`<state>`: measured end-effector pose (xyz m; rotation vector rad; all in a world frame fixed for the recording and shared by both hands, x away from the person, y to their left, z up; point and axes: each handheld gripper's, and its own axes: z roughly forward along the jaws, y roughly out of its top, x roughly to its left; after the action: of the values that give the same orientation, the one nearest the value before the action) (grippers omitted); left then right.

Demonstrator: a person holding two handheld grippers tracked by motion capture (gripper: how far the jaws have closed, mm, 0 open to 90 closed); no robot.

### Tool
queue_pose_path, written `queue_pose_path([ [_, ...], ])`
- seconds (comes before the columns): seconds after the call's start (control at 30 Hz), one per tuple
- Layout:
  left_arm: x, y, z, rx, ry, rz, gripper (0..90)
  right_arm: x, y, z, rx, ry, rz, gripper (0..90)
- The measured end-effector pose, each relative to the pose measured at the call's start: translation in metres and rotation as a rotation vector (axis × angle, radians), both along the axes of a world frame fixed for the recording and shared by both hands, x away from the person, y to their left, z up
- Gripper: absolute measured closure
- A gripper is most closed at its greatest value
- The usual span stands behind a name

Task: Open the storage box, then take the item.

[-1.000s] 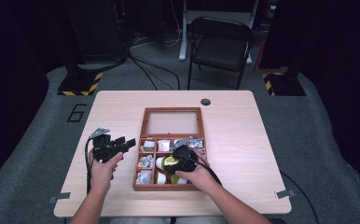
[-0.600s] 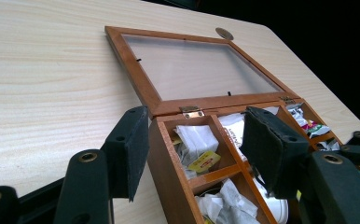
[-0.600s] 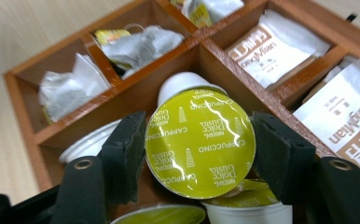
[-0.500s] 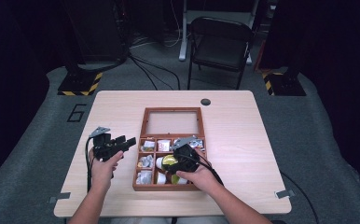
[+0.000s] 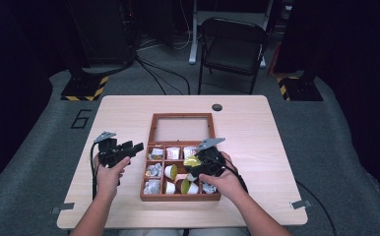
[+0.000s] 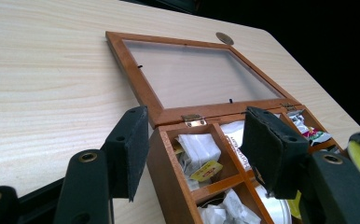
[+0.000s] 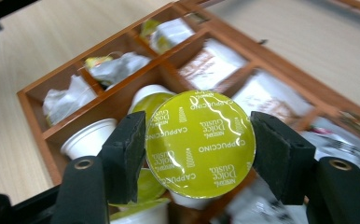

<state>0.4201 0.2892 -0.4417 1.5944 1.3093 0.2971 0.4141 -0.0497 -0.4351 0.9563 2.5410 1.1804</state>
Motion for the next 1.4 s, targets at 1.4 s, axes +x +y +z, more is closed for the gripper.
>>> queue_pose_path([
  [1.4,0.003,-0.004,0.0,0.014,0.002,-0.015,41.2,0.04,-0.152,-0.006,-0.048,-0.023,-0.463,37.5],
])
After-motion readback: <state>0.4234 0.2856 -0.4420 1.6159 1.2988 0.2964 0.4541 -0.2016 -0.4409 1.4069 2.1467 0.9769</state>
